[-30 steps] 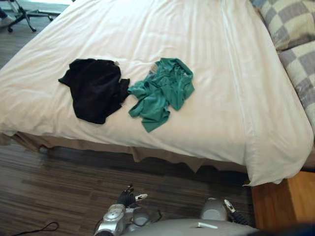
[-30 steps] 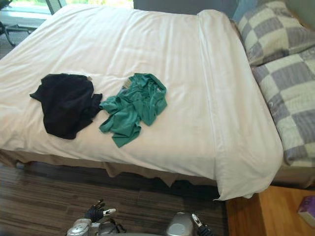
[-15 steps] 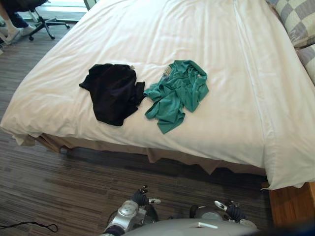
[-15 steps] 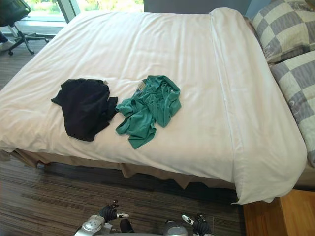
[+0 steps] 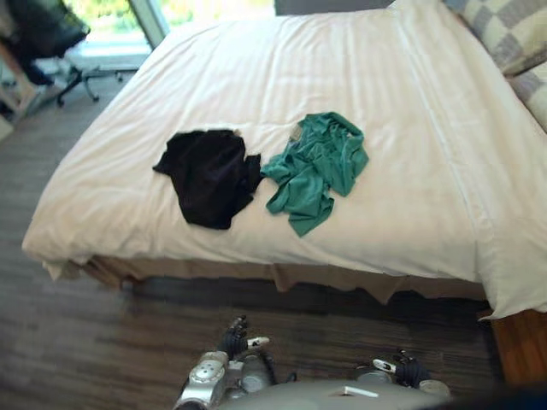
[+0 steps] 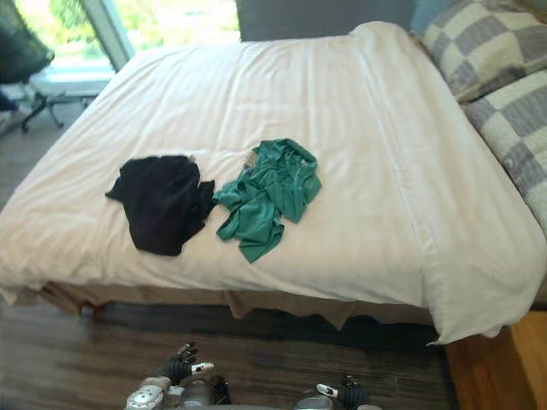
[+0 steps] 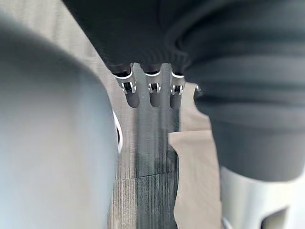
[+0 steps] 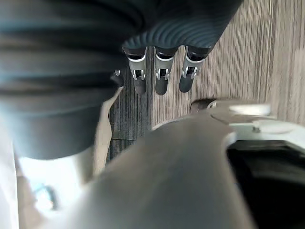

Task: Tidy the bed and pick cloth on bed and put in laundry

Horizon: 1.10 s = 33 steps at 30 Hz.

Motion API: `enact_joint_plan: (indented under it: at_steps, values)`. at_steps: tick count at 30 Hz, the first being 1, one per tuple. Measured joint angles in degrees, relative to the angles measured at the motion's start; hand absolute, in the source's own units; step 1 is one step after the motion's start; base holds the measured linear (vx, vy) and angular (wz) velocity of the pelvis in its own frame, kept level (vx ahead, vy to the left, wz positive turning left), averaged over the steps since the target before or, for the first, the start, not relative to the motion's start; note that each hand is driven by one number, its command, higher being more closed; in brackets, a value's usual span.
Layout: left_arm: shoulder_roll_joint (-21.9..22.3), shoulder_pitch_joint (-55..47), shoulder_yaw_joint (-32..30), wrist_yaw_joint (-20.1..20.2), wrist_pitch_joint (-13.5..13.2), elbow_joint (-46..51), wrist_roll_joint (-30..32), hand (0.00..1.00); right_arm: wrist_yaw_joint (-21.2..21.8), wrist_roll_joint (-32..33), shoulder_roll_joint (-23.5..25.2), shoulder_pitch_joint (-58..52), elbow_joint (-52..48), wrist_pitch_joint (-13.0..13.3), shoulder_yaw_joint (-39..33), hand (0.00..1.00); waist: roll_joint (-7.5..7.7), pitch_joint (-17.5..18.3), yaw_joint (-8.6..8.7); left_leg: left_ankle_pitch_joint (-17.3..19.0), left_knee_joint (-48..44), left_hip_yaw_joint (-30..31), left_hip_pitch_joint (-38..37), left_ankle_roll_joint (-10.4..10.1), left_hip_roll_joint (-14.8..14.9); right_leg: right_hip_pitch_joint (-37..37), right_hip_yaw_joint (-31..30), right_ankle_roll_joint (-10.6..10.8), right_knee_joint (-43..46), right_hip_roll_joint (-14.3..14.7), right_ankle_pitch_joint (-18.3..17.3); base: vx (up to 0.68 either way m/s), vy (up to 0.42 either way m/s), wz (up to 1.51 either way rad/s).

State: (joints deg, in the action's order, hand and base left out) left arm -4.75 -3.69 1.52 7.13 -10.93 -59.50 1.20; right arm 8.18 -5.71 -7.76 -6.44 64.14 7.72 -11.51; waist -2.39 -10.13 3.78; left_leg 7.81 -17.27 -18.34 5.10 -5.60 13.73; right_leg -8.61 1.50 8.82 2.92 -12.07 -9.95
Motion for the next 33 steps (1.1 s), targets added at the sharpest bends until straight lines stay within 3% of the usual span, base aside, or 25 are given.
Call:
enact_joint_plan:
  at_steps: [1, 2, 3, 4, 6, 7, 8, 10, 11, 12, 13, 14, 17, 22, 24, 27, 29, 33]
  values:
    - [-0.2, 0.14, 0.5, -0.08, -0.63, -0.21, 1.28, 0.0, 0.29, -0.63, 0.6, -0.02, 0.07, 0.16, -0.05, 0.0, 1.11, 0.78, -0.09, -0.91, -0.11, -0.4, -0.38, -0.41, -2.17, 0.0, -1.36, 1.05, 0.11, -2.23, -0.47, 0.14, 0.311, -0.39]
    - [-0.48, 0.31, 0.77, -0.09, -0.63, -0.39, 2.09, 0.0, 0.35, -0.89, 1.03, -0.11, -0.01, 0.25, -0.2, 0.0, 1.3, 1.25, 0.32, -0.36, 0.17, -0.92, -0.51, 0.04, -3.67, 0.08, -1.55, 0.98, 0.18, -3.64, -0.45, 0.2, 0.331, -0.2]
    - [-1.14, 1.02, 0.99, -0.07, -0.47, -0.37, 1.41, 0.0, 0.56, -1.46, 2.26, -0.02, 0.01, 0.6, -0.66, 0.0, 3.6, 1.51, 0.83, 0.76, 0.32, -1.31, -0.8, 0.56, -5.84, 0.18, -1.03, 1.52, 1.67, -5.7, 1.15, 0.2, 0.281, 0.0]
    - [-1.67, 1.43, 1.38, -0.05, 0.69, -0.51, -0.42, 0.0, 0.59, -2.21, 2.96, 0.21, 0.11, 0.81, -0.83, 0.0, 4.03, 1.05, 0.47, 1.02, 2.04, -1.98, -2.78, 0.9, -6.74, 0.84, 0.21, 0.53, 3.55, -6.36, 3.31, 0.21, 0.26, -0.06]
    - [-1.53, 1.46, 2.08, 0.0, 1.82, -0.44, -0.35, 0.0, 0.72, -4.28, 2.22, 0.3, 0.14, 1.57, -0.88, 0.0, 2.98, 1.12, -0.68, 0.17, 6.14, -3.51, -6.14, 1.13, -6.69, 4.51, 5.28, -3.81, 10.45, -6.03, 6.23, 0.19, 0.248, -0.35]
    - [-1.35, 1.18, 2.88, 0.01, 2.16, -0.41, 0.14, 0.0, 0.59, -5.54, 1.9, 1.14, -0.21, 2.6, 0.27, 0.0, 2.31, 0.9, -0.52, -0.6, 7.89, -4.02, -7.9, 2.53, -6.63, 7.14, 8.4, -4.88, 15.86, -5.92, 5.35, 0.2, 0.23, -0.31]
    - [-1.63, 0.8, 2.99, 0.0, 2.41, -0.38, 0.17, 0.0, 0.54, -5.92, 1.79, 1.36, -0.24, 2.9, 1.13, 0.0, 2.48, 0.94, -0.17, -0.71, 8.77, -4.17, -8.68, 2.7, -6.61, 7.89, 9.46, -4.49, 17.69, -5.31, 3.95, 0.2, 0.164, -0.04]
    - [-2.76, 1.02, 3.98, 0.05, 3.4, -0.43, 1.55, 0.0, 0.53, -6.9, 0.84, 1.72, -0.33, 3.7, 4.22, 0.0, 2.06, 0.9, 0.58, -0.93, 10.98, -3.6, -10.32, 2.93, -5.53, 10.78, 11.1, -4.57, 19.19, 2.16, -0.23, 0.23, 0.068, 0.19]
    - [-2.91, 1.32, 4.4, 0.07, 3.64, -0.44, 2.06, 0.0, 0.52, -6.82, 0.64, 1.76, -0.7, 3.78, 4.71, 0.0, 1.8, 0.76, 0.73, -0.96, 11.2, -3.07, -10.28, 2.89, -5.15, 11.38, 11.05, -4.86, 18.37, 4.43, -0.4, 0.25, -0.01, 0.47]
    - [-2.79, 1.9, 5.14, 0.12, 4.49, -0.57, 2.53, 0.0, 0.65, -6.01, 0.46, 1.69, -1.47, 3.96, 5.31, 0.0, 1.46, 0.55, 1.06, -1.02, 11.39, -1.54, -10.15, 2.79, -4.85, 12.01, 10.34, -5.25, 13.96, 8.55, -0.34, 0.24, -0.064, 0.71]
    - [-2.29, 1.92, 5.23, 0.29, 5.31, -0.62, 2.63, 0.0, 0.81, -4.37, 0.59, 1.6, -1.55, 4.06, 5.49, 0.0, 1.61, 0.58, 1.6, -1.08, 11.58, 0.02, -10.12, 2.67, -5.49, 11.06, 8.63, -6.69, 6.22, 11.08, 1.78, 0.21, -0.091, 0.84]
    - [-1.93, 2.12, 5.17, 0.37, 5.92, -1.12, 2.68, 0.0, 1.18, -3.41, 0.28, 1.5, -1.33, 4.37, 5.28, 0.0, 1.25, 0.52, 1.94, -1.35, 12.19, 0.95, -10.27, 2.22, -5.58, 9.35, 8.82, -8.74, 4.88, 11.42, 3.16, 0.23, -0.068, 0.77]
    - [0.96, 2.29, 5.01, 0.21, 7.15, -1.39, 1.89, 0.0, 4.68, 1.38, -1.84, 1.06, -0.14, 7.67, 5.27, 0.0, -1.47, 0.38, 1.55, -4.38, 16.21, 1.5, -13.36, 0.22, -5.05, 6.27, 9.68, -8.59, 3.38, 12.26, 4.03, 0.22, -0.034, 0.46]
    - [1.08, 1.46, 2.65, -2.92, 5.82, -1.37, -8.96, 0.0, 7.69, 10.05, -1.26, 1.3, 0.4, 8.17, 5.49, 0.0, -0.84, 0.56, 1.11, -6.22, 17.29, -0.18, -16.06, -0.11, -4.98, 2.91, 10.01, -8.64, 2.61, 12.94, 4.0, 0.12, -0.038, 0.18]
    - [1.08, 1.28, 1.52, -3.21, 5.44, -1.37, -13.5, 0.0, 7.58, 11.36, -1.0, 1.24, 0.49, 7.7, 5.38, 0.0, -0.68, 0.53, 0.4, -6.23, 17.38, -0.23, -16.08, -0.11, -5.33, 2.09, 10.12, -8.64, 1.11, 12.76, 4.01, 0.03, -0.004, 0.02]
    - [1.15, 0.81, -1.42, -4.0, 5.29, -1.4, -18.19, 0.0, 5.92, 14.34, -0.28, 1.03, 0.71, 4.93, 4.46, 0.0, -0.04, 0.73, -0.23, -6.29, 17.44, -0.15, -16.02, -0.06, -5.98, 0.76, 10.44, -8.64, -1.23, 11.96, 4.02, 0.02, -0.008, 0.1]
    - [1.11, 0.14, -2.67, -5.78, 5.28, -1.43, -20.82, 0.0, 3.39, 17.95, 0.61, 0.91, 0.82, 2.52, 2.28, 0.0, 0.36, 1.09, -0.26, -6.32, 17.47, -0.16, -16.07, -0.03, -6.51, -0.11, 10.65, -8.6, -2.3, 11.54, 4.06, 0.0, 0.001, 0.09]
    - [1.26, -1.76, -9.4, -11.02, 5.96, -1.55, -29.53, 0.0, -5.01, 28.09, 3.75, 0.75, 1.09, -2.5, -8.6, 0.0, 0.76, 1.35, -1.14, -7.52, 18.91, -0.4, -16.33, 0.43, -7.14, -0.14, 10.81, -8.44, -2.85, 11.03, 4.56, -0.05, 0.005, 0.03]
